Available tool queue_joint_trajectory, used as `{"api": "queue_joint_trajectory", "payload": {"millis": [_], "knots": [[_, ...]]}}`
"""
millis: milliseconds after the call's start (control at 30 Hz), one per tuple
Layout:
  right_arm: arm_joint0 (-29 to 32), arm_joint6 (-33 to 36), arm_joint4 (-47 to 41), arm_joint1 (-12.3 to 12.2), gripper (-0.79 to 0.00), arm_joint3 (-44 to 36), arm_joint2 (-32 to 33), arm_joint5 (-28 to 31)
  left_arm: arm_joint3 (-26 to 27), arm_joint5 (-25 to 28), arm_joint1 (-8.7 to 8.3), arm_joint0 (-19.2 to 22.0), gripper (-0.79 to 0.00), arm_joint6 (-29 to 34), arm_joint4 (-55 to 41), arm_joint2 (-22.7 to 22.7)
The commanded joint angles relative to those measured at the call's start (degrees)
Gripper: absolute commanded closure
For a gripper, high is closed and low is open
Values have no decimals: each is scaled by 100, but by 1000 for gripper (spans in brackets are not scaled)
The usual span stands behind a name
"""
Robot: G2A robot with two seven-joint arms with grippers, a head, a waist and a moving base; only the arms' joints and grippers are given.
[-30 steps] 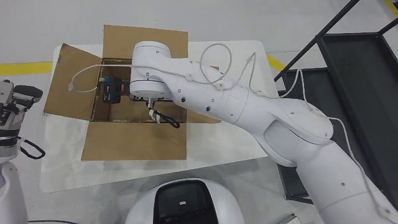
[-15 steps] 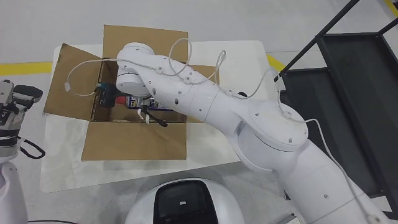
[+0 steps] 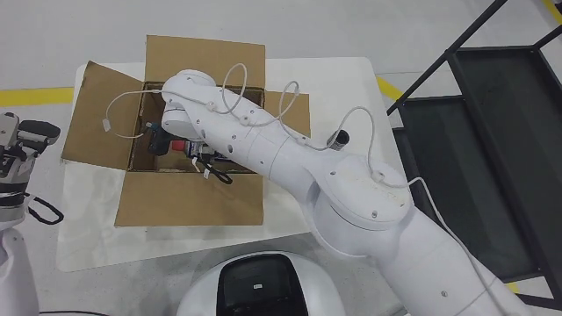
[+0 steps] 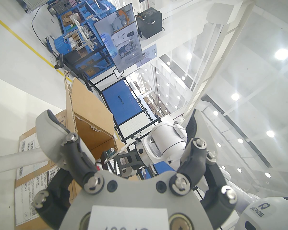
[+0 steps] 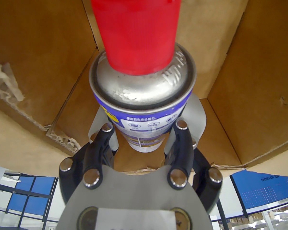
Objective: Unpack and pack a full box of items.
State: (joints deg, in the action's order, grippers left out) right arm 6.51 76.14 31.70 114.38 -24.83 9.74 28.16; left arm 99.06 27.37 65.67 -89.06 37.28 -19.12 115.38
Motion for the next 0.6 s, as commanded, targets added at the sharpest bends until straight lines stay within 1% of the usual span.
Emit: {"api": "queue_joint_trajectory", "payload": {"millis": [0,33,67,100,167,200,233,300,533,567], "knots": [[11,-27,10,57,-114,116,0,27,0,0,0,0,-785,0,0,0],[18,-47,22,87,-222,169,0,47,0,0,0,0,-785,0,0,0],[26,-64,38,109,-280,216,0,65,0,0,0,0,-785,0,0,0],[29,-84,56,122,-305,247,0,84,0,0,0,0,-785,0,0,0],[29,-130,71,135,-382,279,0,131,0,0,0,0,-785,0,0,0],[28,-153,72,138,-431,292,0,153,0,0,0,0,-785,0,0,0],[23,-165,76,139,-502,306,0,165,0,0,0,0,-785,0,0,0],[11,-211,54,138,-486,323,0,211,0,0,0,0,-785,0,0,0],[18,-278,23,131,-576,374,0,278,0,0,0,0,-785,0,0,0],[18,-290,26,129,-573,374,0,291,0,0,0,0,-785,0,0,0]]}}
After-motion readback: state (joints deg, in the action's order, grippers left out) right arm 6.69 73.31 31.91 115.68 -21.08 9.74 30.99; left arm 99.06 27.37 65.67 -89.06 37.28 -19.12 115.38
